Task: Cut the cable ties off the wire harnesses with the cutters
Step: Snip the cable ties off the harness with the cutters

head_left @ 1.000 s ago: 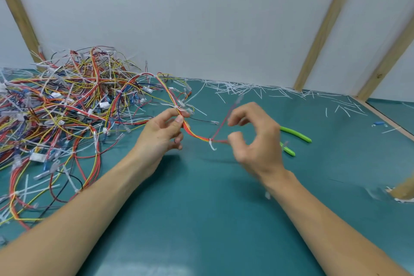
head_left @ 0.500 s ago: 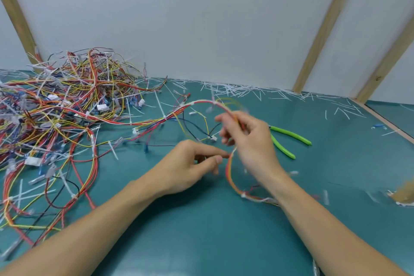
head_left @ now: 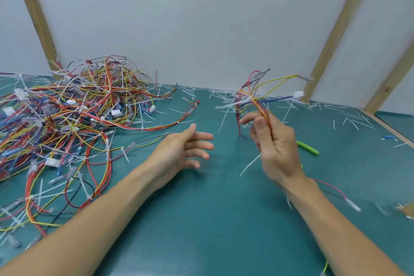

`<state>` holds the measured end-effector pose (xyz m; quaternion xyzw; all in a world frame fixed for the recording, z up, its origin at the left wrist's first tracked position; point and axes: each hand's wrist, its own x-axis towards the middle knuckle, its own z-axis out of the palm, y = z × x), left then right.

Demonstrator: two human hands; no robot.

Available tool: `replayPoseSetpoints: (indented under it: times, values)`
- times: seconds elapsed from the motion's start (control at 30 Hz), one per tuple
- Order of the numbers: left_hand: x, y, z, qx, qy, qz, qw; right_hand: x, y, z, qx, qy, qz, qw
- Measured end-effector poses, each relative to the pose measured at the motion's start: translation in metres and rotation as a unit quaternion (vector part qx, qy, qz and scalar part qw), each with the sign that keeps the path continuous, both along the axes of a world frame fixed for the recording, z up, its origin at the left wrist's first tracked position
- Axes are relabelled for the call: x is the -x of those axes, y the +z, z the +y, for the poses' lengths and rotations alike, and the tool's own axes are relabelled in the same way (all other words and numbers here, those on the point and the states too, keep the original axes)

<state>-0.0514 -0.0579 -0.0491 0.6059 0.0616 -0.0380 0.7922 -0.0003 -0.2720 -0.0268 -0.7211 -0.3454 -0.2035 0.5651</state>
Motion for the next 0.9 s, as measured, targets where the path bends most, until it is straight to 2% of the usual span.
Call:
replayPoseSetpoints:
  times: [0.07, 0.13, 0.27, 0.43, 0.53, 0.63, 0.7, 0.77, 0.83, 0.9]
  values:
    - [-0.001, 0.001, 0.002, 0.046, -0.043, 0.019, 0.998, 0.003, -0.006, 0.003, 0.03, 0.009, -0.038, 0.999]
    - [-0.001, 0.001, 0.005, 0.068, -0.08, 0.035, 0.994, 0.003, -0.011, 0.007, 0.046, 0.026, -0.03, 0.998]
    - [-0.002, 0.001, 0.009, 0.102, -0.087, 0.048, 0.99, 0.001, -0.014, 0.004, 0.066, 0.042, -0.034, 0.996]
    - [-0.003, 0.002, 0.009, 0.21, 0.007, 0.018, 0.978, 0.003, -0.01, 0.003, 0.095, 0.087, -0.082, 0.988]
    - [-0.004, 0.006, 0.017, 0.271, 0.073, -0.014, 0.96, 0.004, -0.012, 0.005, 0.156, 0.094, -0.036, 0.983]
    - [-0.006, 0.009, 0.026, 0.281, 0.126, -0.031, 0.951, 0.002, -0.01, 0.001, 0.203, 0.074, -0.011, 0.976]
    - [-0.006, 0.011, 0.027, 0.259, 0.145, -0.041, 0.954, -0.002, -0.004, -0.006, 0.138, 0.015, 0.019, 0.99]
    - [-0.007, 0.011, 0.027, 0.186, 0.174, -0.06, 0.965, -0.015, 0.003, -0.02, 0.087, -0.15, 0.013, 0.985]
    - [-0.006, 0.009, 0.025, 0.091, 0.209, -0.086, 0.97, -0.036, 0.004, -0.039, 0.184, -0.344, 0.002, 0.921]
    - [-0.005, 0.007, 0.02, -0.017, 0.245, -0.099, 0.964, -0.054, -0.003, -0.056, 0.331, -0.398, 0.097, 0.85]
